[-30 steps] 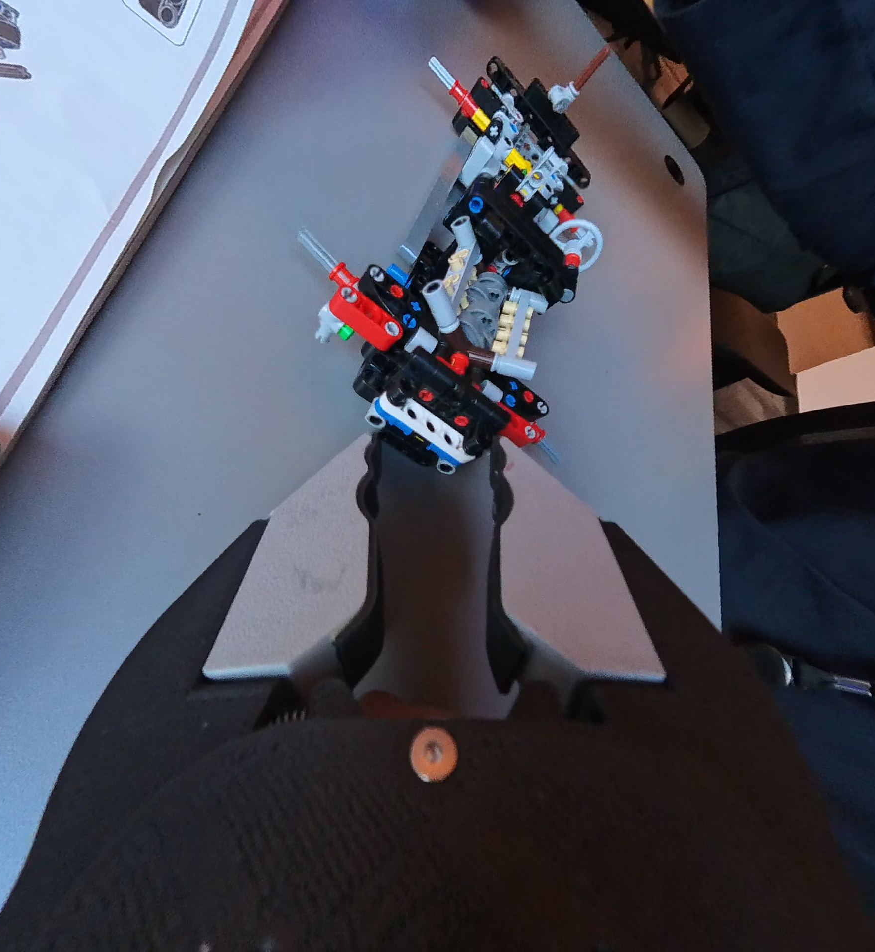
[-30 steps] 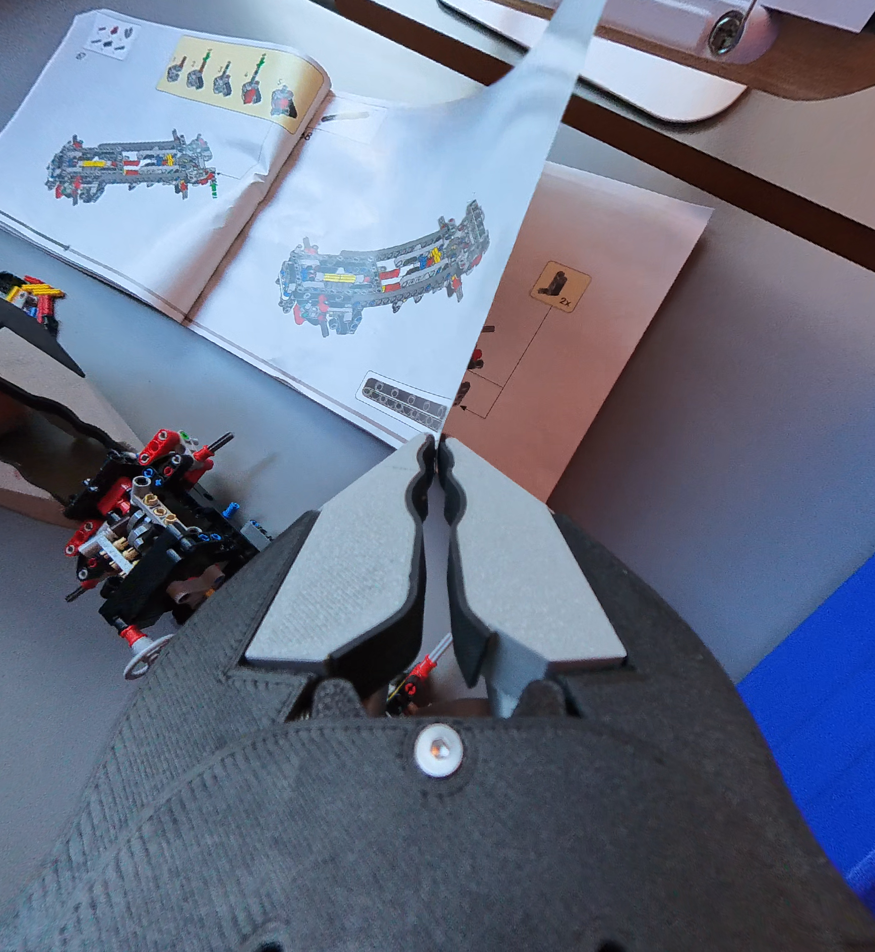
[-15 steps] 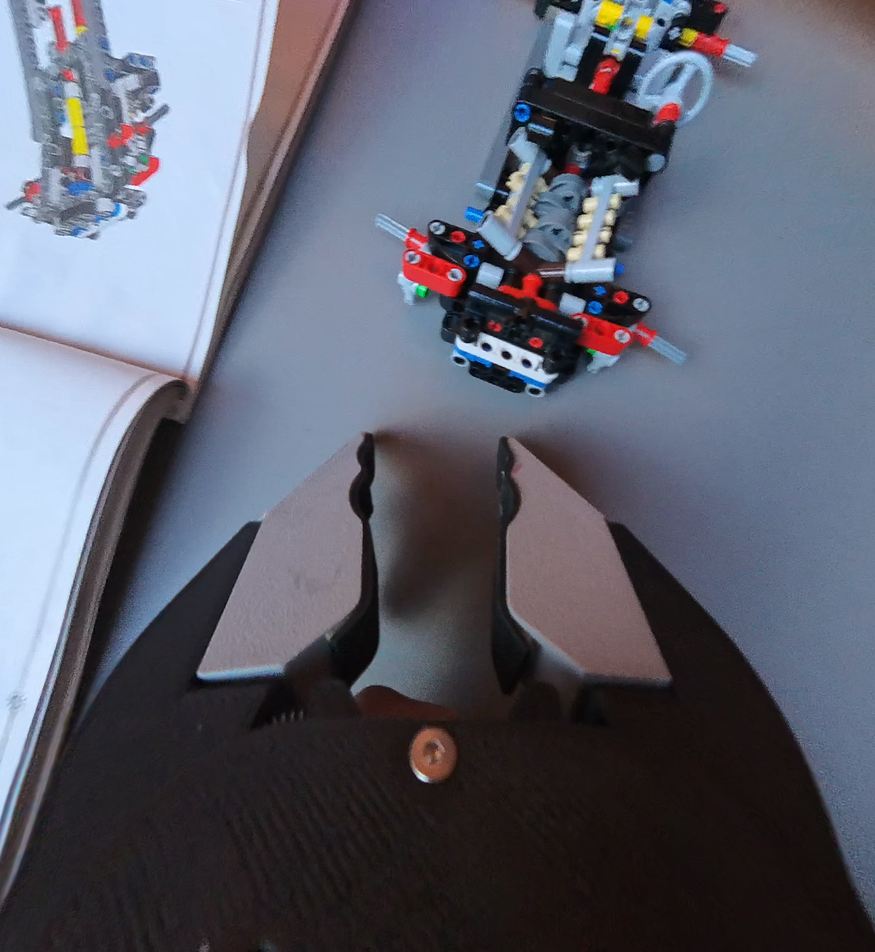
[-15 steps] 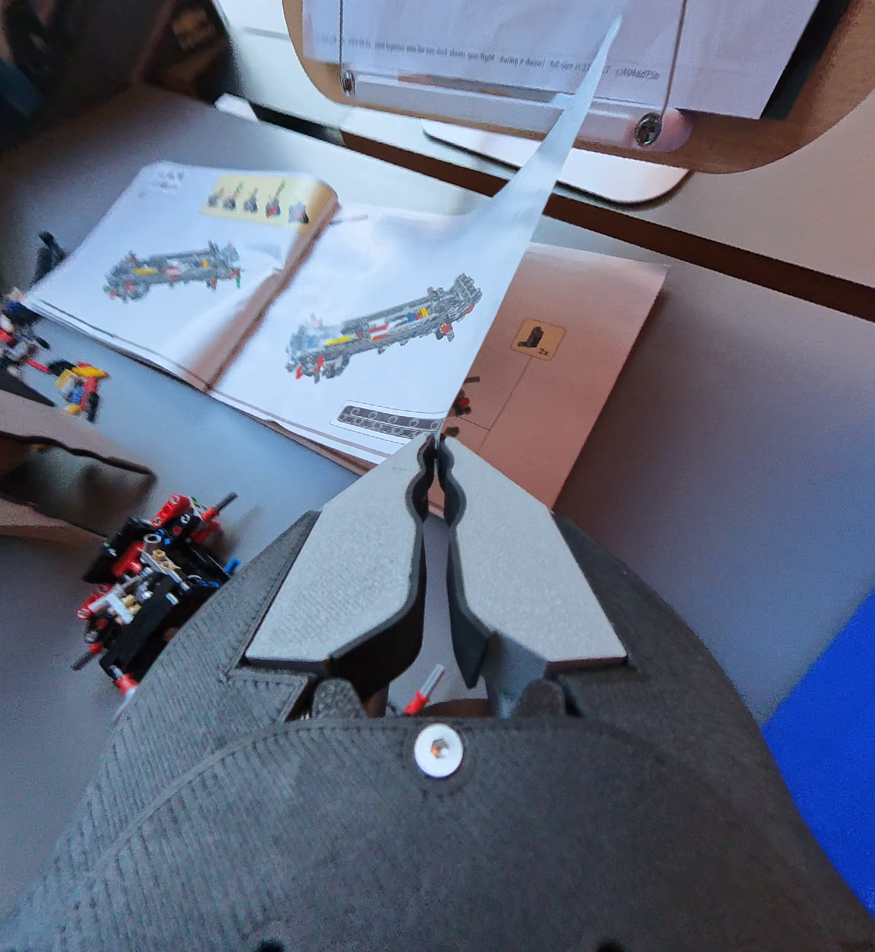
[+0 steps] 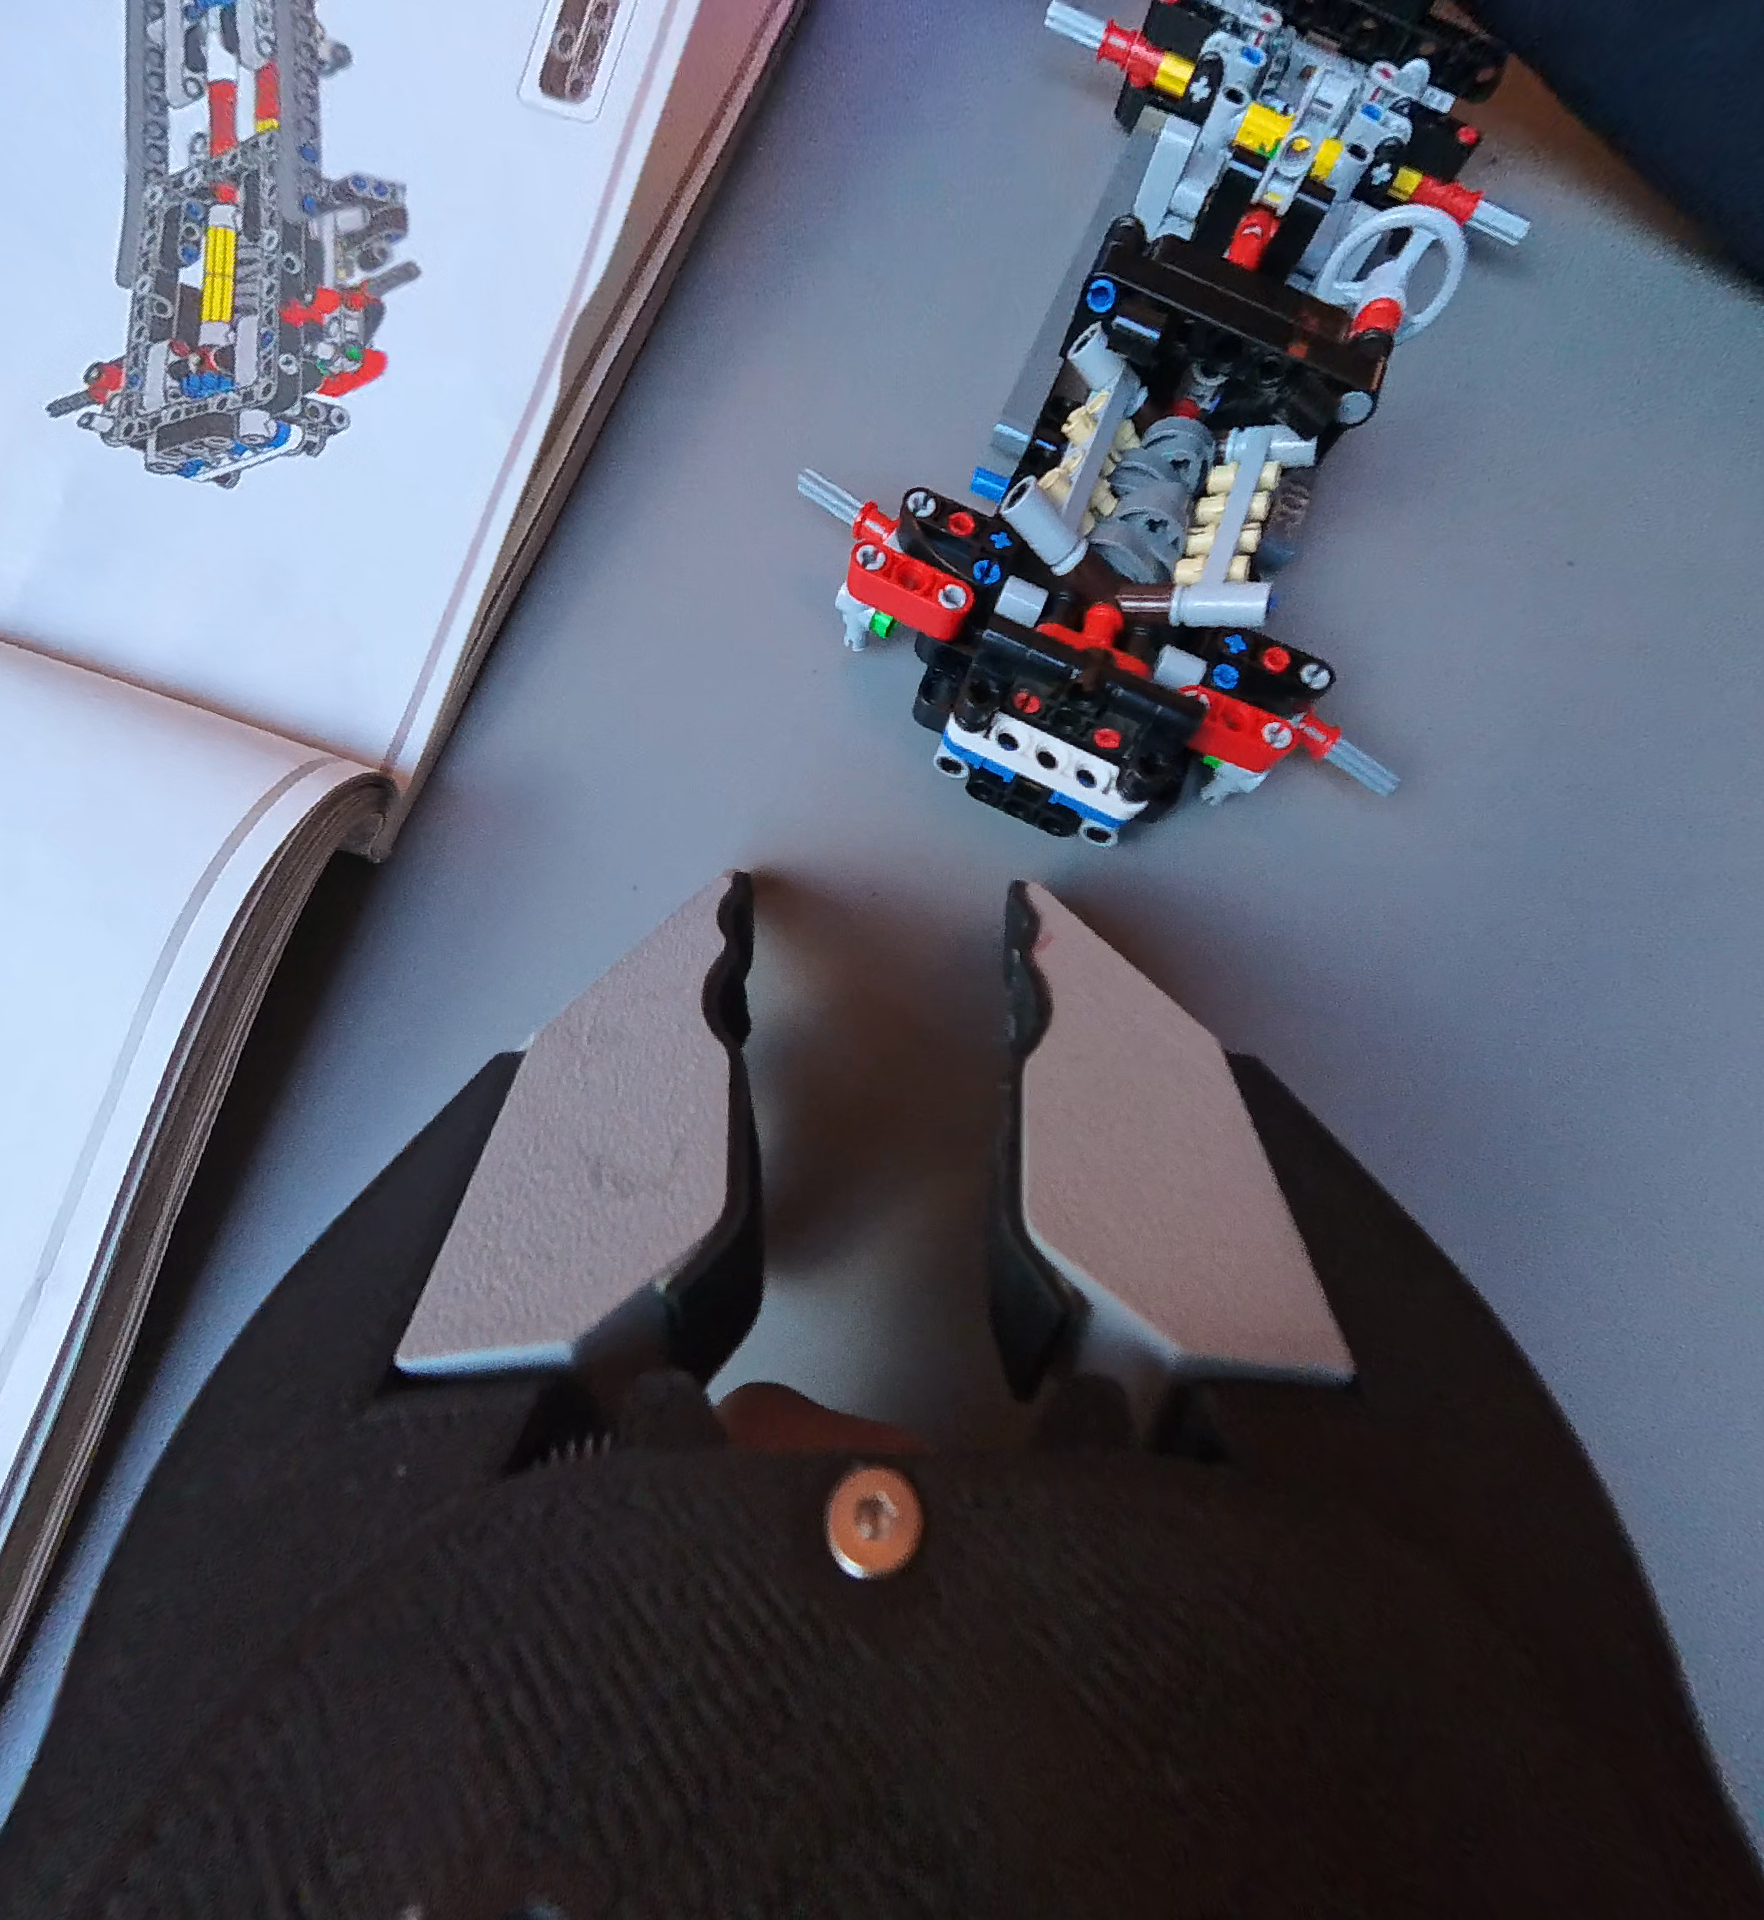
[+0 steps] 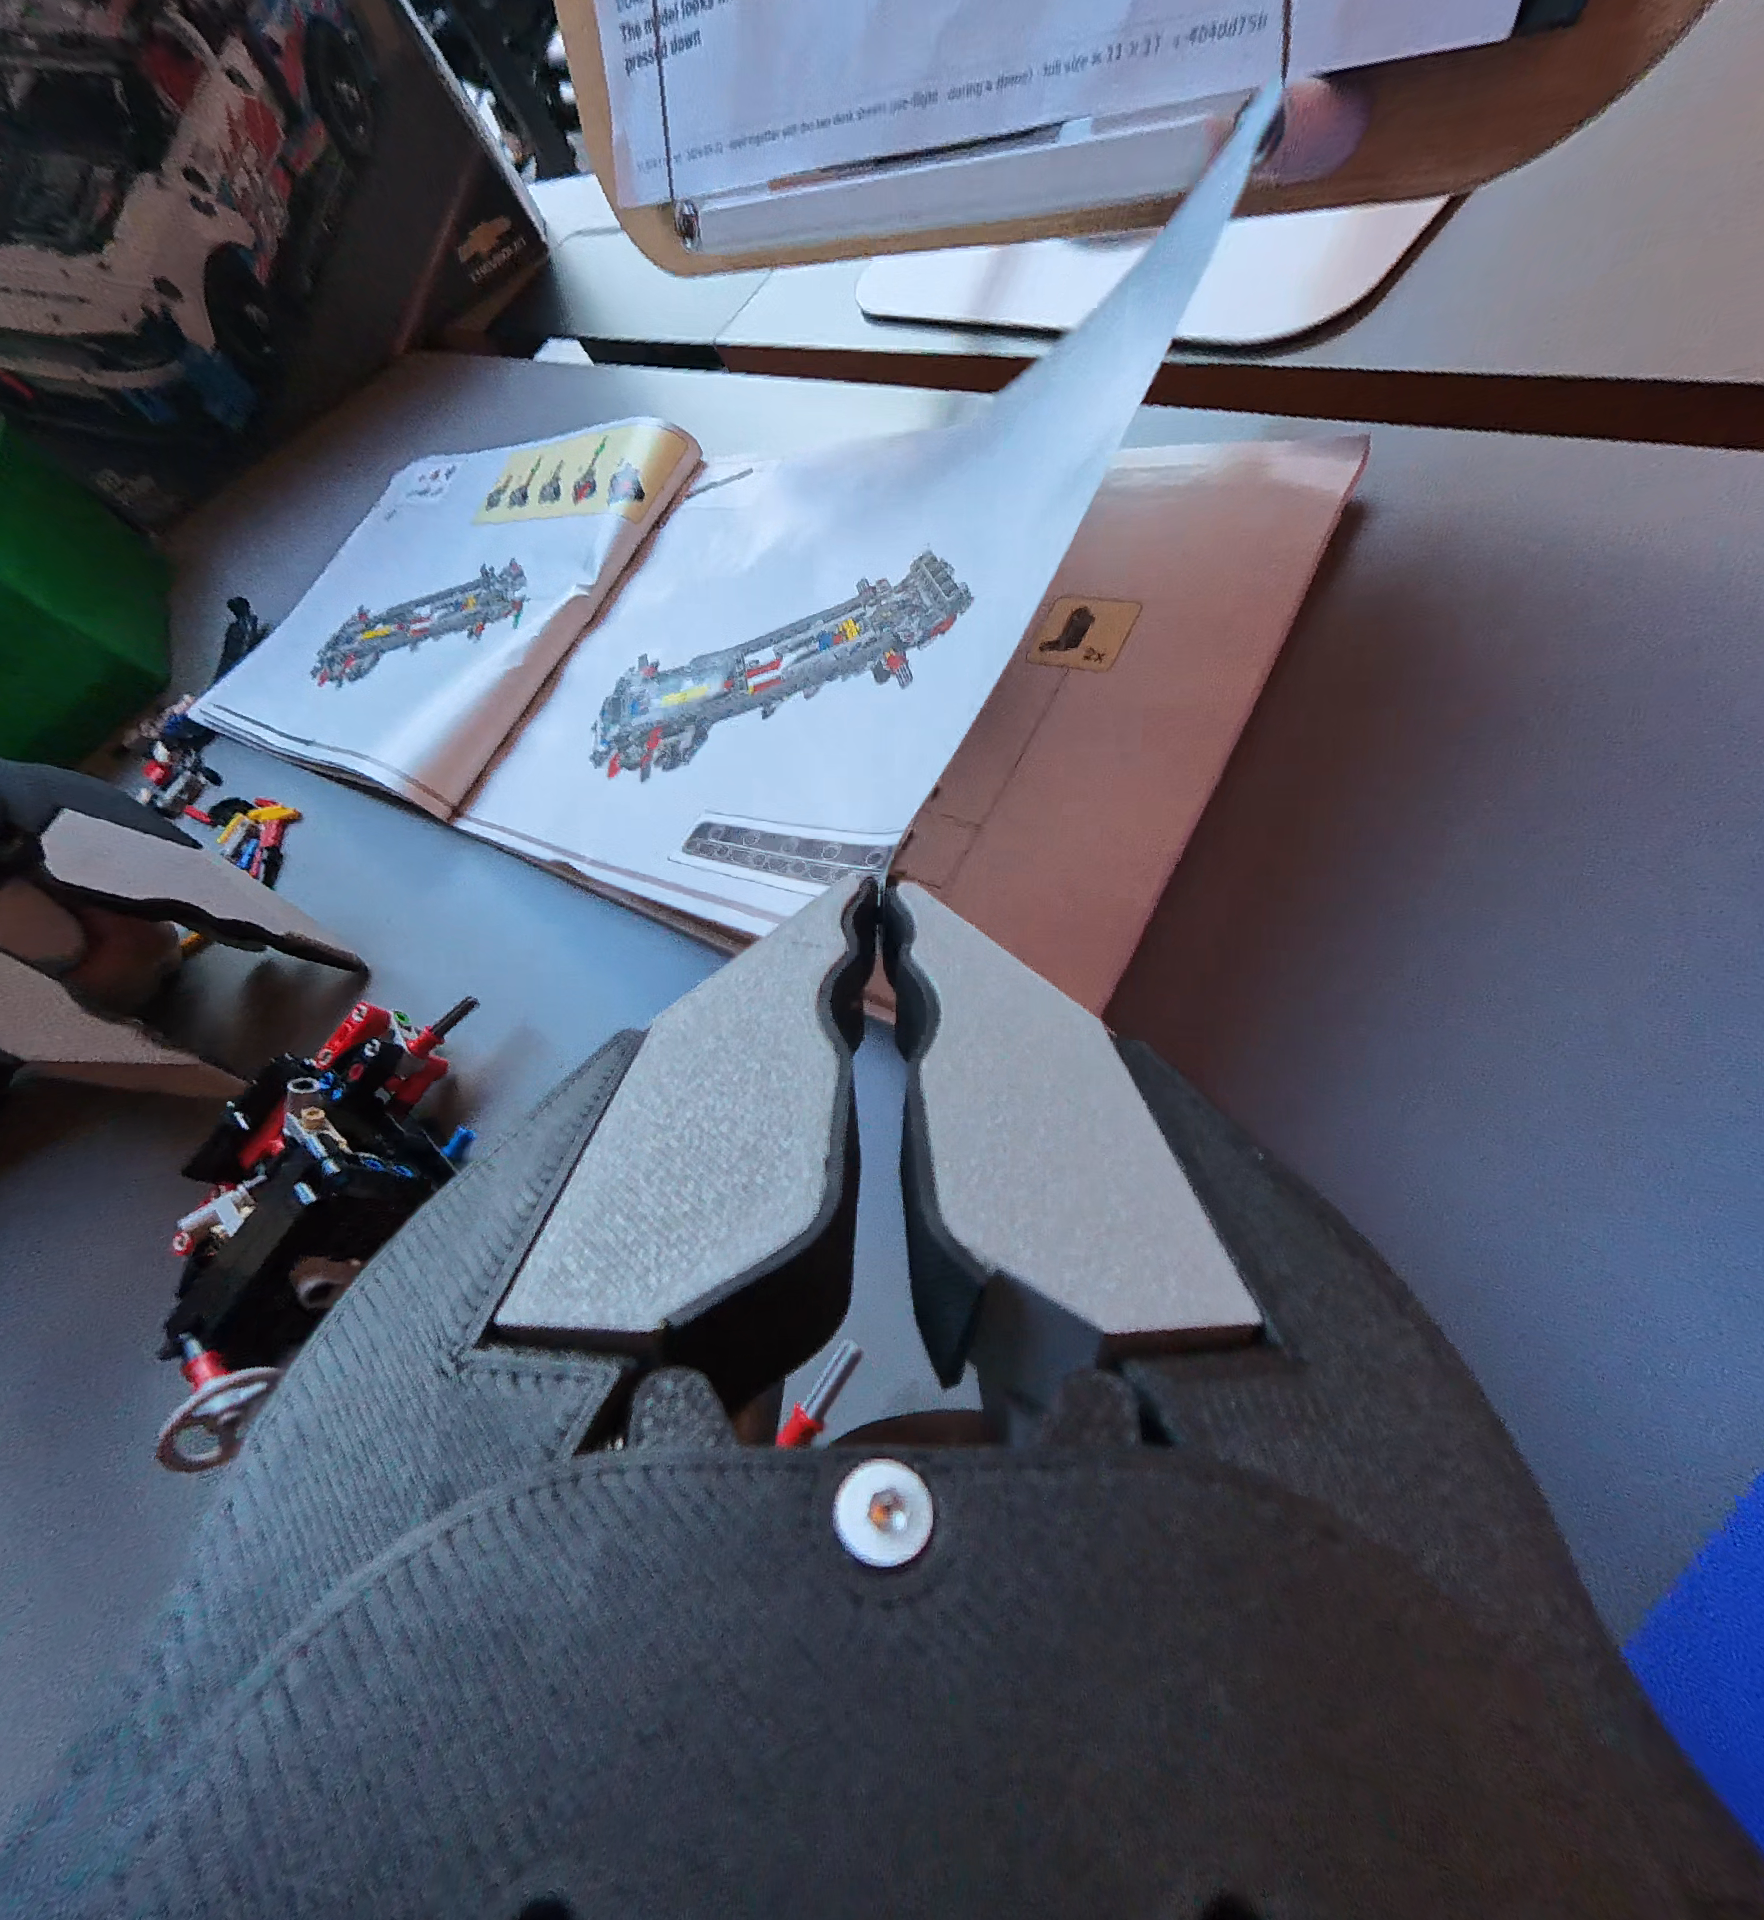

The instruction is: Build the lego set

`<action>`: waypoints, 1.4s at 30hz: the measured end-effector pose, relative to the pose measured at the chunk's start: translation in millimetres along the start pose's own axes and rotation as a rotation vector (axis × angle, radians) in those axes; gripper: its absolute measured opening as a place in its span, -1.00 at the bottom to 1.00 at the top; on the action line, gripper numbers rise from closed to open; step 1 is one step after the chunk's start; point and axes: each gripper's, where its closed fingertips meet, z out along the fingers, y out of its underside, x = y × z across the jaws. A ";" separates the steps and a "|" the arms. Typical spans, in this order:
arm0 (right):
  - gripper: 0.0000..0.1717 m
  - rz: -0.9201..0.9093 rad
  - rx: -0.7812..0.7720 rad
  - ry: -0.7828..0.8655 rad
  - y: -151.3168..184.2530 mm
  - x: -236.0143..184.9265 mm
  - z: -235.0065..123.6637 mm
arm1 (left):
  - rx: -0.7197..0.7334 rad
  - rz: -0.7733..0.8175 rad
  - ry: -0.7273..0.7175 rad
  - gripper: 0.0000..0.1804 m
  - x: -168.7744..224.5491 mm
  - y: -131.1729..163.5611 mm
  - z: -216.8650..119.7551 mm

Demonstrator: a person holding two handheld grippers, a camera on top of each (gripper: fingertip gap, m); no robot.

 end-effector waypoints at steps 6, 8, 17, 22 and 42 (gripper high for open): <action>-1.00 0.019 -0.045 0.002 14.2 11.1 5.3 | -0.004 0.031 0.005 -0.40 5.6 -1.3 3.0; -1.00 0.019 -0.053 0.010 16.0 13.4 6.3 | -0.003 0.029 0.005 -0.40 5.5 -1.4 2.8; -0.93 -0.014 -0.095 0.072 22.4 19.4 7.2 | -0.002 0.029 0.005 -0.38 6.9 -0.9 3.4; -0.88 -0.056 -0.077 0.081 17.0 17.1 -1.4 | -0.003 0.033 0.007 -0.36 8.3 -1.0 3.2; -0.75 -0.099 -0.126 0.024 27.8 10.1 -0.3 | -0.003 0.033 0.002 -0.37 7.0 -0.8 3.4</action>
